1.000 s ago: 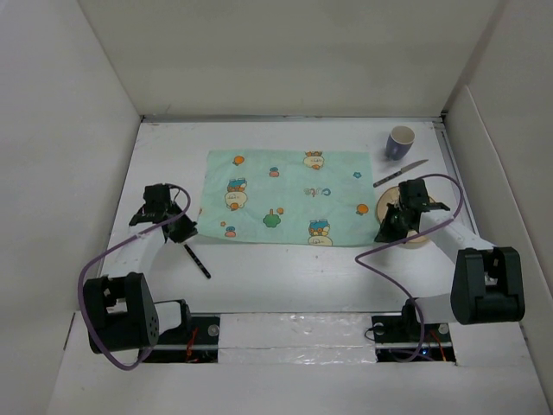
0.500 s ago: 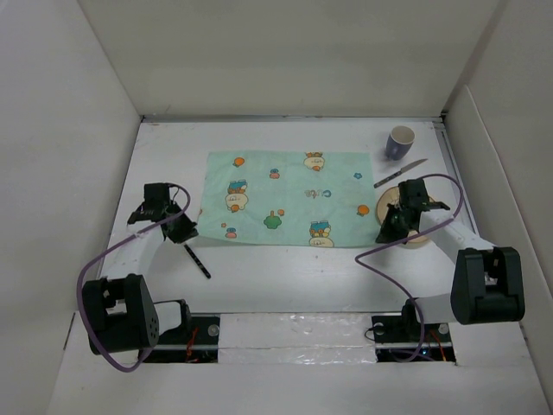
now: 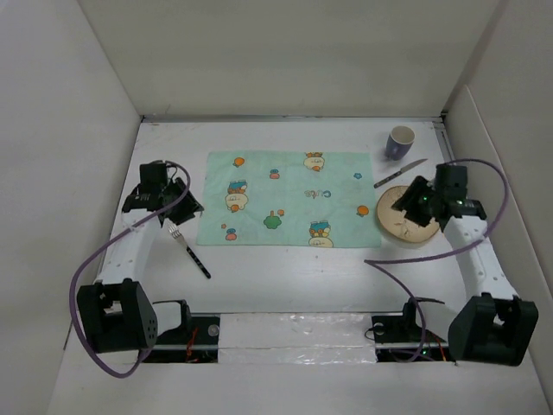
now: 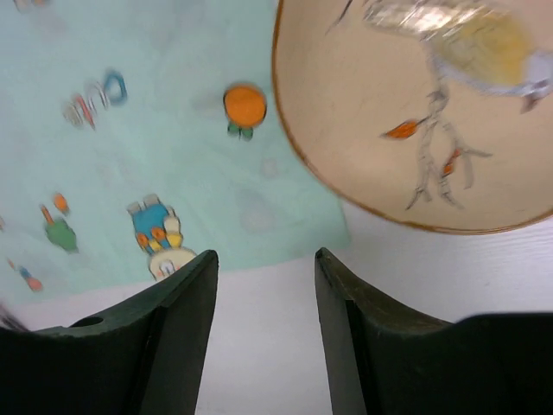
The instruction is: Set the dinner table for one person
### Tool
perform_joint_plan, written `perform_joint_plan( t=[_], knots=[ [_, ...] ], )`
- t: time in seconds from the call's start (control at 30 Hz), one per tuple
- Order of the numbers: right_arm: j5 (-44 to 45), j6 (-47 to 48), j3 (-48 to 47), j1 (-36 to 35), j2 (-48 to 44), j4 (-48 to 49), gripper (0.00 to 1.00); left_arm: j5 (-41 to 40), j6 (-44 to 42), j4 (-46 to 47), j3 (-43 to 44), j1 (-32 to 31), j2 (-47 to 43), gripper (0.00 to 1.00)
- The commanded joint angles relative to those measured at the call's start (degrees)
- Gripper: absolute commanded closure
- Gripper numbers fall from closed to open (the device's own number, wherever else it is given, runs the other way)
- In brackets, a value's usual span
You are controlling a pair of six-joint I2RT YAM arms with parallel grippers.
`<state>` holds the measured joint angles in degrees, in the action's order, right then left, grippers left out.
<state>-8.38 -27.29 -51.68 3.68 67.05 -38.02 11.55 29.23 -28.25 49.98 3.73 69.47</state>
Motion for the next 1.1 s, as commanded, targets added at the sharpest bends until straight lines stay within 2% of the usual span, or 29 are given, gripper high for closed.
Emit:
perform_joint_plan(
  t=[0.0, 0.07, 0.13, 0.2, 0.3, 0.37, 0.53, 0.8, 0.9, 1.07],
  knots=[
    [5.65, -6.61, 0.60, 9.30, -4.90, 2.06, 0.46, 6.01, 0.03, 1.00, 6.09, -1.69, -1.45, 0.66],
    [5.92, -8.74, 5.16, 14.75, -5.88, 5.92, 0.46, 6.99, 0.21, 2.14, 9.43, -6.34, -0.48, 0.66],
    [4.79, -11.38, 6.67, 21.08, -2.82, 7.50, 0.48, 7.34, 0.56, 3.11, 11.36, -10.82, -0.13, 0.61],
    [1.98, -12.52, 10.01, 27.56, -2.10, 9.88, 0.48, 9.27, 1.44, 5.39, 11.55, -11.55, 0.22, 0.56],
    [2.75, -13.05, 10.29, 31.55, -0.34, 10.68, 0.48, 13.23, 1.80, 7.94, 10.14, -11.55, 0.22, 0.49],
    [1.37, -12.53, 10.29, 34.28, 1.58, 12.26, 0.42, 14.38, 1.27, 8.56, 9.00, -11.55, 0.57, 0.48],
    [-3.04, -10.07, 9.85, 35.43, 8.44, 14.20, 0.38, 16.91, 1.08, 11.19, 4.79, -13.39, 0.67, 0.48],
    [-8.75, -10.59, 12.22, 35.43, 16.89, 19.47, 0.40, 17.72, 1.18, 13.31, 3.37, -13.39, 1.63, 0.52],
    [-8.40, -11.38, 10.82, 33.94, 18.47, 19.91, 0.43, 17.10, 1.00, 13.22, 3.20, -13.39, 1.98, 0.52],
    [-8.50, -13.31, 8.09, 32.18, 22.25, 18.25, 0.57, 16.40, 0.91, 13.48, 3.64, -13.39, 2.86, 0.53]
  ],
)
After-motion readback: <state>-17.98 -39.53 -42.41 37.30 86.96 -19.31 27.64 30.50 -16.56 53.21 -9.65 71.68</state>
